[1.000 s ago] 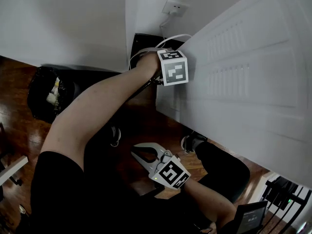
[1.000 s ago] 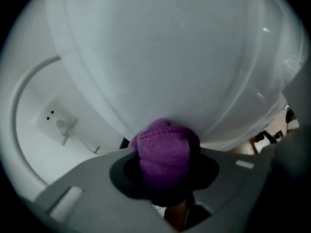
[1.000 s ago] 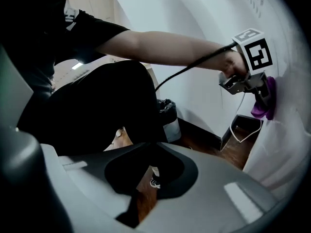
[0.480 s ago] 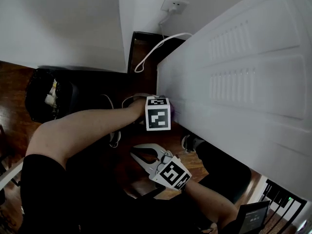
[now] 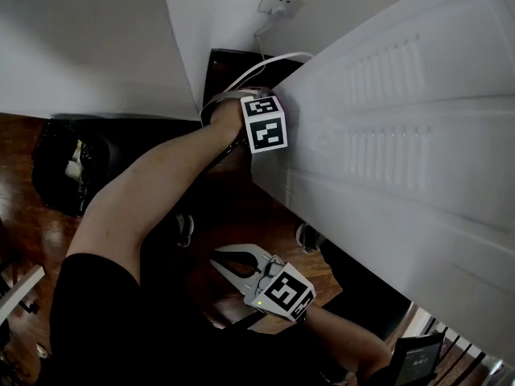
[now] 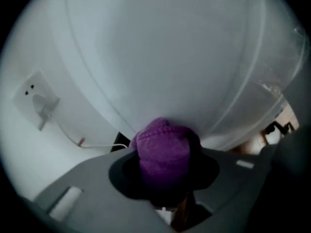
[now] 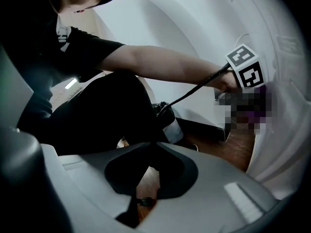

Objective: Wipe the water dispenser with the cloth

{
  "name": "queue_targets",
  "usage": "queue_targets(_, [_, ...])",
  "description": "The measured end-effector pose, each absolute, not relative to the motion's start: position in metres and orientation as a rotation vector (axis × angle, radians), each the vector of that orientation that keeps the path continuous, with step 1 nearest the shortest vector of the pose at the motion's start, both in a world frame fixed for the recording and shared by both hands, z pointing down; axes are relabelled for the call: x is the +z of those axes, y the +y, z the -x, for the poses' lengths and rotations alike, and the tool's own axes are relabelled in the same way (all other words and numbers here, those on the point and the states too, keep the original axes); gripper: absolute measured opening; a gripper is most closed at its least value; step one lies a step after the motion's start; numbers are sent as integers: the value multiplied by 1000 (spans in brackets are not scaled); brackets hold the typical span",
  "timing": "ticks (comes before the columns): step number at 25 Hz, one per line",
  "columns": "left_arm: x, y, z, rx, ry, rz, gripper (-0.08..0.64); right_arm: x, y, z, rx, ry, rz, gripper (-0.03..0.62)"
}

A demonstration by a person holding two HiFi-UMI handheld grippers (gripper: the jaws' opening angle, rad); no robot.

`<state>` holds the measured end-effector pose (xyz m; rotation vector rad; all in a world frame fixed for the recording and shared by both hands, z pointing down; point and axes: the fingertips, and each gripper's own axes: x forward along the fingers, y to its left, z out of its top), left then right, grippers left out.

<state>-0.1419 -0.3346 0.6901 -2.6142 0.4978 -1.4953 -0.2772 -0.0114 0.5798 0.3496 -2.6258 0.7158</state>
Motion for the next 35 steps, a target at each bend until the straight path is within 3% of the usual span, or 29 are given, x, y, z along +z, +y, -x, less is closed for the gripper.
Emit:
queue_targets(5, [701,-338,143,-1504,434,2551,160,586,-12,273,780,-2613,-379,29])
queue_targets(16, [773,-117,120,-1536,-212,2798,160,581,-18,273,836,-2622,-389,29])
queue_targets(26, [776,-337,145,-1612,425,2551,161,586,-21,268,891,-2618,-429,29])
queue_targets(35, [787,-358,144,-1653,476,2435,161,569,-25,264,1116,-2639,-462,29])
